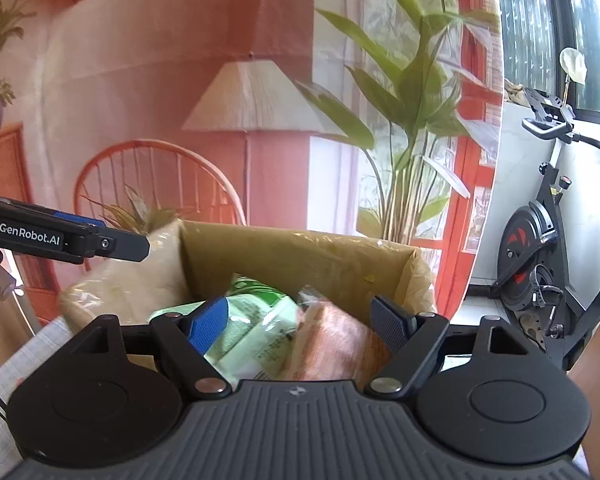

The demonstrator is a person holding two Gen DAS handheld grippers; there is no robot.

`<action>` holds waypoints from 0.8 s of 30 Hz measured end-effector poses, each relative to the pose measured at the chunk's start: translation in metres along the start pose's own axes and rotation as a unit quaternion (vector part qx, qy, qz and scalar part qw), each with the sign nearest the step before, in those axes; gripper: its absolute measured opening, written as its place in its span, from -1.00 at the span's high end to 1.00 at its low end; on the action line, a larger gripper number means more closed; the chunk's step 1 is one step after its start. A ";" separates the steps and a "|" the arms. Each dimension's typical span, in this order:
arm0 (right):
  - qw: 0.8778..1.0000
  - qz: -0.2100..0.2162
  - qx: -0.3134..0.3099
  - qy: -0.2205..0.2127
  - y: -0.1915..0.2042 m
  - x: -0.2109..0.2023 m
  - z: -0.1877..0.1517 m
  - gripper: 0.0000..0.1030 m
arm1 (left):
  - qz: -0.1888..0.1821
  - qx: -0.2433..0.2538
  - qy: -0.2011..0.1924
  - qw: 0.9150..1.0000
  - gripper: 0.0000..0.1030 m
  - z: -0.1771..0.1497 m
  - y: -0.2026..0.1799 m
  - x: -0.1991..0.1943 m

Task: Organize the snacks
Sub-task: 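Open both tools to release the breads into the box, then move both tools back down toward the remaining snacks on the table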

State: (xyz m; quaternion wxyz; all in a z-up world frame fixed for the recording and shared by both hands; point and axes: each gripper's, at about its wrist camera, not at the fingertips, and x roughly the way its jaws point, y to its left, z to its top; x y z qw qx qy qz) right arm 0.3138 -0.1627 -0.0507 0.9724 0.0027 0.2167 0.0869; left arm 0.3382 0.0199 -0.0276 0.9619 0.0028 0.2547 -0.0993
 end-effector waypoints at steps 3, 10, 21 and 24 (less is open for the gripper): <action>1.000 0.005 0.009 -0.010 0.005 -0.014 -0.005 -0.57 | -0.005 -0.001 -0.003 1.000 -0.50 -0.006 0.002 -0.018; 0.999 0.009 0.031 -0.028 0.012 -0.046 -0.026 -0.57 | -0.016 -0.015 -0.002 1.000 -0.55 -0.033 0.014 -0.050; 0.998 0.015 0.051 -0.015 0.020 -0.063 -0.069 -0.56 | -0.001 -0.048 0.037 0.998 -0.55 -0.097 0.031 -0.050; 0.998 0.017 0.053 -0.003 0.023 -0.061 -0.083 -0.56 | 0.004 -0.066 0.055 0.996 -0.54 -0.114 0.036 -0.042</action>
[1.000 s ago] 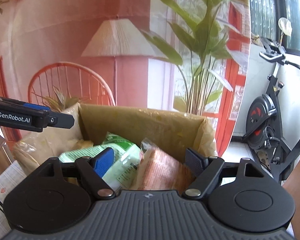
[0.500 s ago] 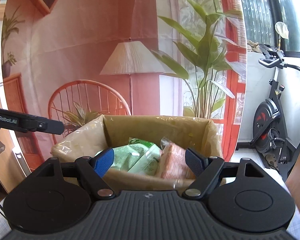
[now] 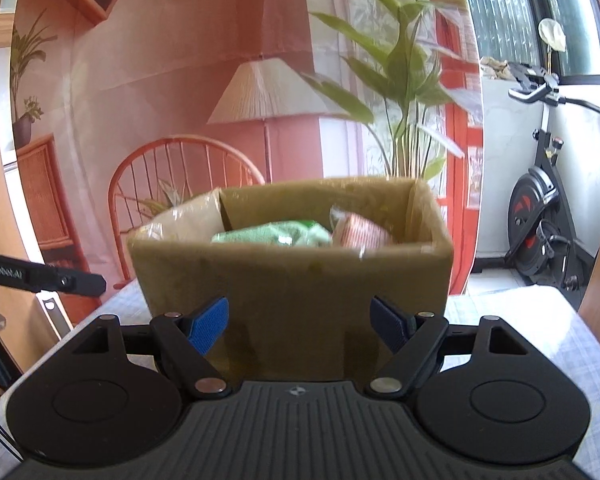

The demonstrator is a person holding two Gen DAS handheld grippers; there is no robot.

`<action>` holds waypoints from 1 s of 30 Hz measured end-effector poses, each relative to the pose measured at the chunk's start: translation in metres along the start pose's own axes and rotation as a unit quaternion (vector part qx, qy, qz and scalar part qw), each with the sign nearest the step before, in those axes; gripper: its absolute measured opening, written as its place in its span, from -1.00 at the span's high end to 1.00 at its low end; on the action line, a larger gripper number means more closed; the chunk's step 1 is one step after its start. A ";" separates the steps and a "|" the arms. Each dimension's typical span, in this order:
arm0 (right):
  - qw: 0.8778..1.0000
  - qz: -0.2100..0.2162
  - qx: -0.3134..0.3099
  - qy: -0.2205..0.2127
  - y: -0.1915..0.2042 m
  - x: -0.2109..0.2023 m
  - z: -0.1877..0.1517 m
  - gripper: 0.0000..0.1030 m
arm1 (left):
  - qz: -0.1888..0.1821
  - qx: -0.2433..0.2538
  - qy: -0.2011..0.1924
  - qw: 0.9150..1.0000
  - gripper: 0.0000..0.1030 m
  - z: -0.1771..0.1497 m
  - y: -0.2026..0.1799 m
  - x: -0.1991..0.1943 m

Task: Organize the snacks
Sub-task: 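Move both tools back down toward the remaining snacks on the table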

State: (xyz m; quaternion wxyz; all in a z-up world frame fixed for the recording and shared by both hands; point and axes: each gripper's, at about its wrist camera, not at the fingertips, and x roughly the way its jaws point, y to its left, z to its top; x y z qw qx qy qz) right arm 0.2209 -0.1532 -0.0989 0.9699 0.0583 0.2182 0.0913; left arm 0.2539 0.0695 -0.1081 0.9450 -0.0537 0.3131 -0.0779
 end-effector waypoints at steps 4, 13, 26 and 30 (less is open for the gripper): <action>1.000 -0.002 -0.005 0.018 0.000 0.004 -0.019 -0.53 | 0.010 -0.018 0.014 1.000 -0.54 -0.020 0.007 0.009; 0.997 -0.013 0.015 0.070 -0.016 0.011 -0.067 -0.47 | 0.019 -0.023 0.041 0.999 -0.54 -0.056 0.008 0.023; 0.990 0.003 -0.018 0.140 -0.004 0.017 -0.129 -0.40 | 0.014 -0.035 0.082 0.996 -0.54 -0.091 -0.001 0.043; 0.988 0.010 -0.018 0.153 -0.003 0.018 -0.136 -0.36 | 0.012 -0.037 0.087 0.995 -0.54 -0.093 0.000 0.048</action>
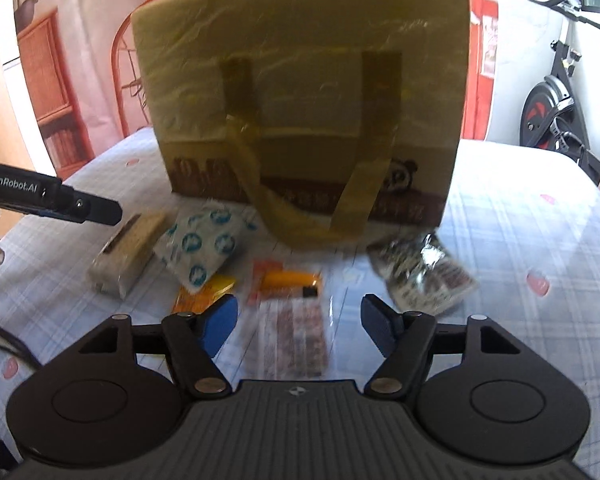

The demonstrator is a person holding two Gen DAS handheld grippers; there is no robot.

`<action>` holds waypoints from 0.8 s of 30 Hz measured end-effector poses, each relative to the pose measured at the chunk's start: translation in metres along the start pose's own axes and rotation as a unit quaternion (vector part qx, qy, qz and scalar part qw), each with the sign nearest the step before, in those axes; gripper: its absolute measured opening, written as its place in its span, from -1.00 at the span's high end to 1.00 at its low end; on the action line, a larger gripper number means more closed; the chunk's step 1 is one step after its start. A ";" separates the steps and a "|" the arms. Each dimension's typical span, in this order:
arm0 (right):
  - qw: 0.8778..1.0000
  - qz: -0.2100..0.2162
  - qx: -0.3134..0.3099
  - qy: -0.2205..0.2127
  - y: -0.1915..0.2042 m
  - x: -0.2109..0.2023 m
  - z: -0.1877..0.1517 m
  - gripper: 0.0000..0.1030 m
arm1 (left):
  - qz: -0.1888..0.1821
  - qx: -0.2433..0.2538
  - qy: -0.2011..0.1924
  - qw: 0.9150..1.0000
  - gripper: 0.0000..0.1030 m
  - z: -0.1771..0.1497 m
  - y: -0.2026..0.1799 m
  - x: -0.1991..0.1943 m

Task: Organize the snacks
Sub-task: 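Move both tools back down toward the remaining snacks on the table, then grasp the cracker pack with the left tool while the right tool grasps the clear candy packet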

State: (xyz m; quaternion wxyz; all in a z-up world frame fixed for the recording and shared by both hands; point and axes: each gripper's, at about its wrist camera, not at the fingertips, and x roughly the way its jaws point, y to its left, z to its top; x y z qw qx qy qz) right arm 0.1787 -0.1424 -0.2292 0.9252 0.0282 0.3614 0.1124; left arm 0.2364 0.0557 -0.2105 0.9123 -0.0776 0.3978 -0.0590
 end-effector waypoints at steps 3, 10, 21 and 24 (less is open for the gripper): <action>1.000 0.003 0.002 0.006 -0.001 0.004 -0.002 -0.36 | 0.001 0.001 0.003 1.000 -0.54 -0.002 0.000 0.002; 1.000 -0.007 -0.015 0.024 0.006 0.016 -0.009 -0.18 | 0.003 -0.002 0.012 1.000 -0.53 -0.006 0.001 0.004; 1.000 -0.022 -0.016 0.005 0.001 0.020 -0.009 0.05 | 0.001 0.005 0.028 1.000 -0.52 -0.008 -0.001 0.012; 0.999 -0.022 -0.025 -0.010 0.001 0.020 -0.014 0.05 | 0.004 0.003 0.033 0.999 -0.52 -0.007 0.000 0.019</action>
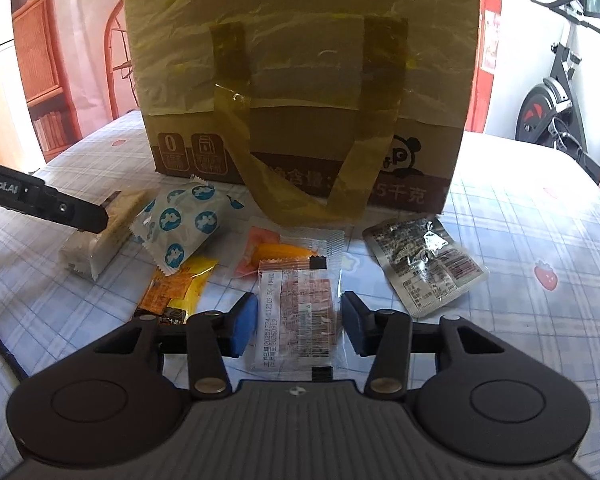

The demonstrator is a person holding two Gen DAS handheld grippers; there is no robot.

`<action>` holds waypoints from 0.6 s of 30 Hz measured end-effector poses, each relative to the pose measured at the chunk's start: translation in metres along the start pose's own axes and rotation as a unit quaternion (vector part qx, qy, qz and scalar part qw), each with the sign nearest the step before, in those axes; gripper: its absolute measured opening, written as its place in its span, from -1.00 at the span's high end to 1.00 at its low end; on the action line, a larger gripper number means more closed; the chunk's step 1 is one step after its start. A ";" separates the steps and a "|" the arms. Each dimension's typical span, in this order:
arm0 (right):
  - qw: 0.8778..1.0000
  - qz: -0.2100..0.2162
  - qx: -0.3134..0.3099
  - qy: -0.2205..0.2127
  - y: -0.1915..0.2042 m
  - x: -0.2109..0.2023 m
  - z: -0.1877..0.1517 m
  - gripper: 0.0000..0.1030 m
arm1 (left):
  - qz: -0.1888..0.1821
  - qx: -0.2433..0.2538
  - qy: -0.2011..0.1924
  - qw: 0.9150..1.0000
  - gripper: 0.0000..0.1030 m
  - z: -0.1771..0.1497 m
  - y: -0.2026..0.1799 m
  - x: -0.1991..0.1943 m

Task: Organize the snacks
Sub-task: 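Grasp the cracker pack with the left tool while the right tool grasps the clear candy packet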

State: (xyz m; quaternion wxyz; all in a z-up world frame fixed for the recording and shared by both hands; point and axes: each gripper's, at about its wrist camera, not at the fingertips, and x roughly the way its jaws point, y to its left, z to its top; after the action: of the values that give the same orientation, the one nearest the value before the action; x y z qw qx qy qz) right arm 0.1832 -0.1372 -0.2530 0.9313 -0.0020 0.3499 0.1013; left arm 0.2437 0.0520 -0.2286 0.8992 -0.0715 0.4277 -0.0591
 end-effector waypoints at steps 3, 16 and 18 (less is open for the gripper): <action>1.000 0.000 -0.001 -0.003 0.000 0.000 -0.001 0.05 | 0.003 -0.003 0.005 1.000 -0.51 0.003 0.000 0.009; 1.000 0.003 0.000 -0.005 -0.001 0.000 0.000 0.04 | 0.038 0.016 -0.005 0.999 -0.03 0.004 -0.003 0.018; 1.000 0.003 -0.001 -0.006 -0.001 0.000 0.000 0.04 | 0.034 0.017 -0.004 0.999 -0.02 0.000 -0.002 0.014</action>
State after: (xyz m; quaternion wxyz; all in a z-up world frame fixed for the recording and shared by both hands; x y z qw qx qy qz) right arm 0.1835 -0.1377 -0.2530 0.9330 -0.0017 0.3446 0.1041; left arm 0.2525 0.0472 -0.2386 0.9036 -0.0420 0.4248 -0.0359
